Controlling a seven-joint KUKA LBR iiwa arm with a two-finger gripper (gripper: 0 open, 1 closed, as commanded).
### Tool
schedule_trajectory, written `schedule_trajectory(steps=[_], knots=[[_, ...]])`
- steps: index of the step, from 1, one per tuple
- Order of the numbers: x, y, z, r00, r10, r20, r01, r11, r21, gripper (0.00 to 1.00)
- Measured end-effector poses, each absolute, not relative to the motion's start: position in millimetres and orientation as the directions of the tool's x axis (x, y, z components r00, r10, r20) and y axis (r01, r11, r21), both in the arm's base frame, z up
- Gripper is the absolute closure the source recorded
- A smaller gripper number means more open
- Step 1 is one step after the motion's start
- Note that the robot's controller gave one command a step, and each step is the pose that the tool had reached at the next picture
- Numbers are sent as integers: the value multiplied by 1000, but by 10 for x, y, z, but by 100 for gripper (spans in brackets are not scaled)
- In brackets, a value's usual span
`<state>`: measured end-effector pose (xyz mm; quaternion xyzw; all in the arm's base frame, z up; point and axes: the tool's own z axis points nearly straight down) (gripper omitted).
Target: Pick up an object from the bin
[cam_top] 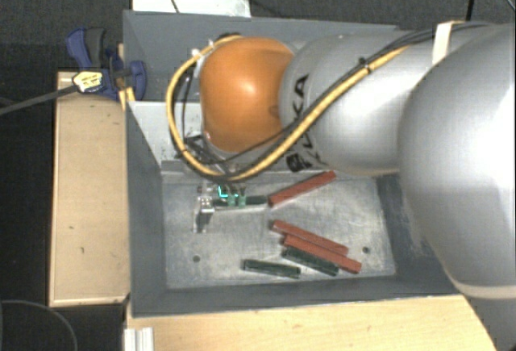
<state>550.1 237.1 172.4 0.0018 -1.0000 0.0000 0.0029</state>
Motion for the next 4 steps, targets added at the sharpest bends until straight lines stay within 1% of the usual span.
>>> schedule_trajectory(steps=[1,2,3,4], knots=[[5524,2361,1770,-1000,1,-2,1,1000,2,0],[5530,2320,1762,-1000,-10,-1,-10,1000,3,0],[5654,1829,1581,-982,-187,-2,-187,982,-1,0],[5902,1736,985,-980,-198,-2,-198,980,1,100]])
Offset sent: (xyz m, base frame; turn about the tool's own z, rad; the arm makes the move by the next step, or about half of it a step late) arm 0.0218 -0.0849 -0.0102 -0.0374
